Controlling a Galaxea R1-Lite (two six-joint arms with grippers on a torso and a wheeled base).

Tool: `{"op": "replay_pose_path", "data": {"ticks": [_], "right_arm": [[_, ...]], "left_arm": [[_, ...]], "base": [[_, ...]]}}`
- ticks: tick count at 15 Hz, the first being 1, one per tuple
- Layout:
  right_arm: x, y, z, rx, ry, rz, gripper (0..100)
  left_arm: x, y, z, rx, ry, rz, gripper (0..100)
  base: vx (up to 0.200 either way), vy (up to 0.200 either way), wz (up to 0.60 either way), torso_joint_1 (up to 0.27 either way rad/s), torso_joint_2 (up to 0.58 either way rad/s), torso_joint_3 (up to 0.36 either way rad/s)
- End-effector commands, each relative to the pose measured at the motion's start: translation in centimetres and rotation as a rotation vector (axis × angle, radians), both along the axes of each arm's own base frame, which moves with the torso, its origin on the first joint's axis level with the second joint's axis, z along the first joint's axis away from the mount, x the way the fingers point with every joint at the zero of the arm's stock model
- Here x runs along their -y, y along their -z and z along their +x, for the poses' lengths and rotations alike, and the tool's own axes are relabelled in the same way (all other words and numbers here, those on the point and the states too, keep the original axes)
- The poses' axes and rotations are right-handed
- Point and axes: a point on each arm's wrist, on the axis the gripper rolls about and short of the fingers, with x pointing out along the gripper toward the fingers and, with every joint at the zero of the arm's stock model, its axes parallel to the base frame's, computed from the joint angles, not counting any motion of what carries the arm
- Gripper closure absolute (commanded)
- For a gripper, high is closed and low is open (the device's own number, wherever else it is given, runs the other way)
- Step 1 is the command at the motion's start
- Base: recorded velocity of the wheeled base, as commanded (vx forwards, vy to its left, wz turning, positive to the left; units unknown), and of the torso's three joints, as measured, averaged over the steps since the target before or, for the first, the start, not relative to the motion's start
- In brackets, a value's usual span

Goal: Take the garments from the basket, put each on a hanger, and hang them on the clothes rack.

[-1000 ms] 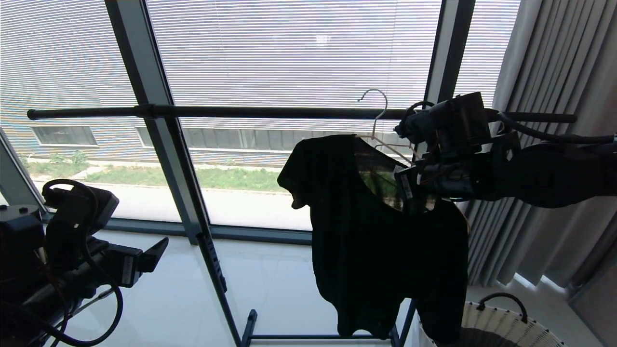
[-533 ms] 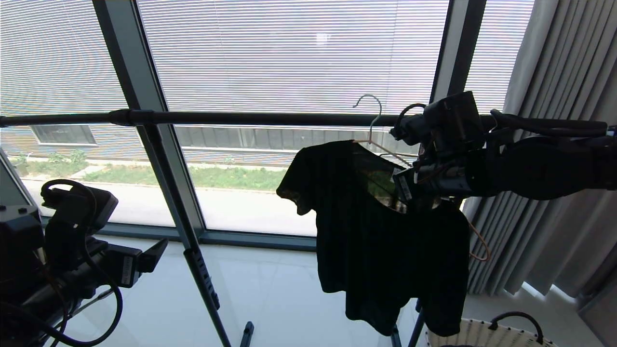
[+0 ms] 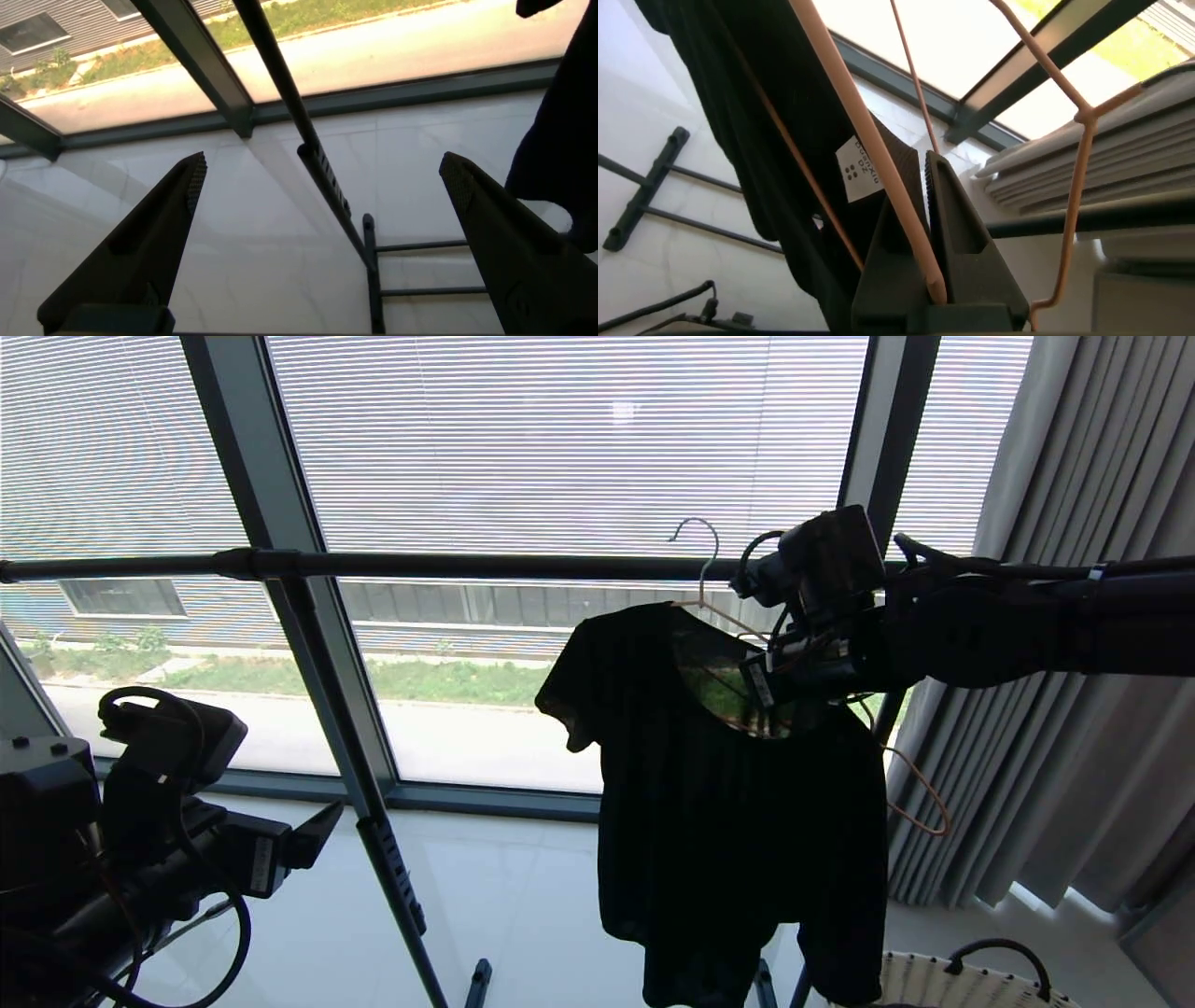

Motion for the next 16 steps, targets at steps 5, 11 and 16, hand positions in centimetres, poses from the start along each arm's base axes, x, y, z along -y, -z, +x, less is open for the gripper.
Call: {"op": "replay_pose_path", "data": {"ticks": [5, 11, 16], "right_arm": [[-1.0, 1.8, 1.4, -0.039, 0.039, -0.064, 100], [-1.1, 1.7, 1.0, -0.045, 0.035, -0.066, 0], [2.7, -3.2, -3.8, -0.061, 0.046, -0.064, 0]], "left_arm": [[0.5, 0.5, -0.8, -0.014, 0.032, 0.001, 0], [0.4, 0.6, -1.2, -0.015, 0.027, -0.007, 0], [0.1, 0.5, -1.1, -0.008, 0.009, -0.008, 0]], "base": [[0.0, 0.0, 0.0, 0.0, 0.0, 0.0], [0.0, 0.0, 0.0, 0.0, 0.0, 0.0], [0.0, 0.0, 0.0, 0.0, 0.0, 0.0]]}}
